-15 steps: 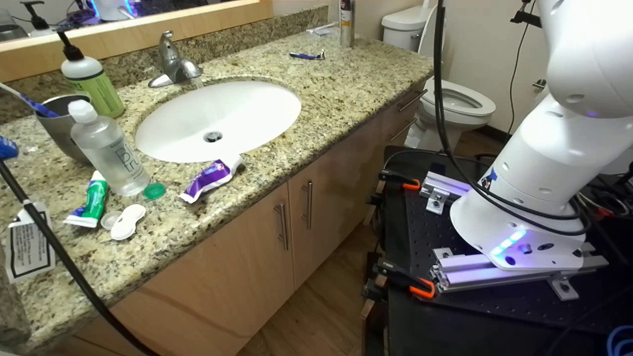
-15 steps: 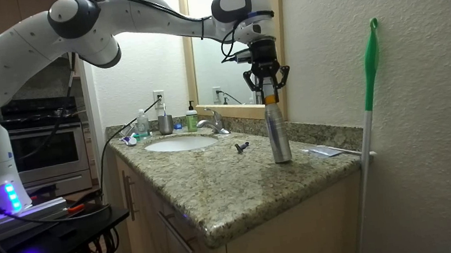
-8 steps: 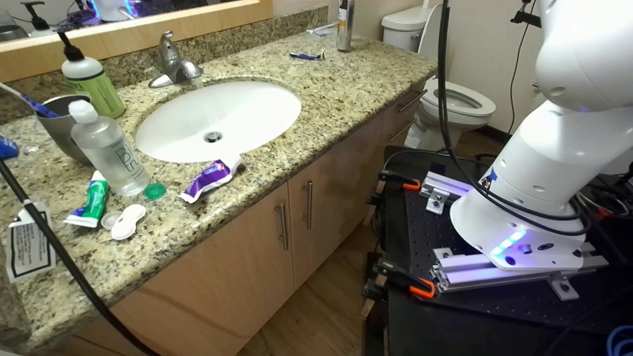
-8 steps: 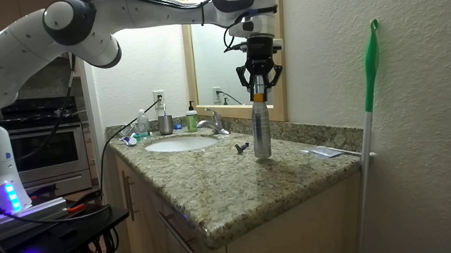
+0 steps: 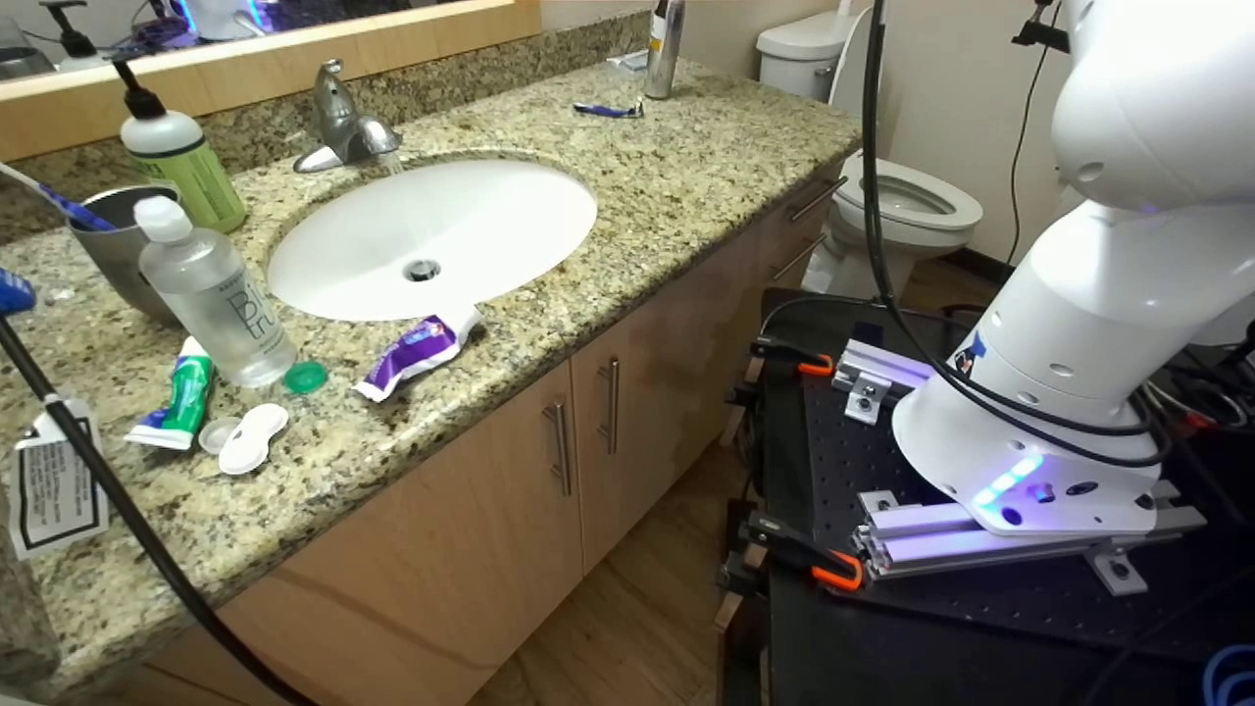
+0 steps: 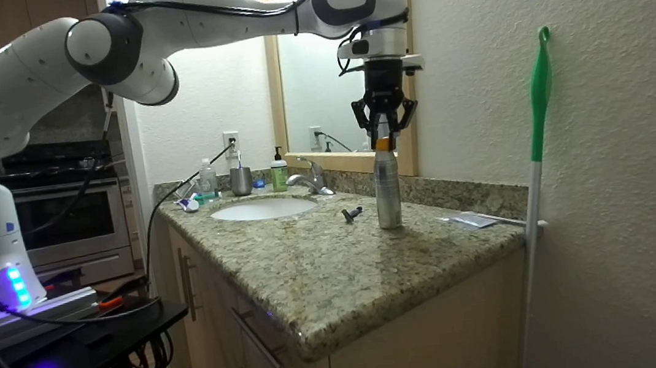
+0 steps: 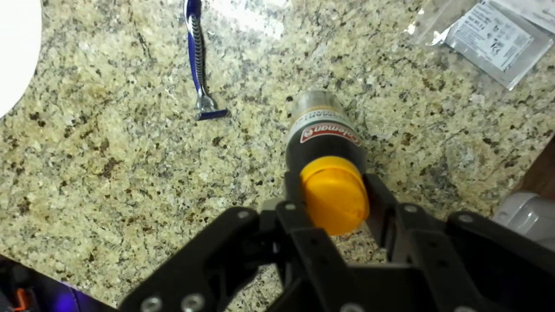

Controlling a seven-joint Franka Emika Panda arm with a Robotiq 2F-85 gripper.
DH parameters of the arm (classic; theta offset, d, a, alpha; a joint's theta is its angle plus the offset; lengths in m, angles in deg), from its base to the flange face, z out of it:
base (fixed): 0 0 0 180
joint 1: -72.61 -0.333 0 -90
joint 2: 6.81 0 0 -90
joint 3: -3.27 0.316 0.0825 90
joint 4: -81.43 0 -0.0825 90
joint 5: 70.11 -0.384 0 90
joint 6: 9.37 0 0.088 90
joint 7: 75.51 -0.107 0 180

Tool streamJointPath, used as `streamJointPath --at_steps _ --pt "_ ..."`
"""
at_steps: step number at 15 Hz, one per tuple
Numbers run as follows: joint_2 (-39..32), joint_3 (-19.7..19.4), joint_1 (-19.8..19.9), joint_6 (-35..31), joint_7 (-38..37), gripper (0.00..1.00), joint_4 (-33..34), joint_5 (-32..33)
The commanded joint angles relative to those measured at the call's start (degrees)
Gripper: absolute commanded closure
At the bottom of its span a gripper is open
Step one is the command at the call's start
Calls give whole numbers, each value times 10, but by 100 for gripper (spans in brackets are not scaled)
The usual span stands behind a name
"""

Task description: Move the bottle with the yellow lid to the upper right corner of the counter

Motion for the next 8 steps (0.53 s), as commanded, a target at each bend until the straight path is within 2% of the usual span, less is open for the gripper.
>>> streamJointPath --at_steps 1,6,7,8 --pt "-35 17 7 8 -28 87 55 23" --pt "-51 18 13 9 -30 87 80 54" --pt "-52 20 11 16 -27 37 80 59" --pt "-53 21 10 18 -24 35 82 62"
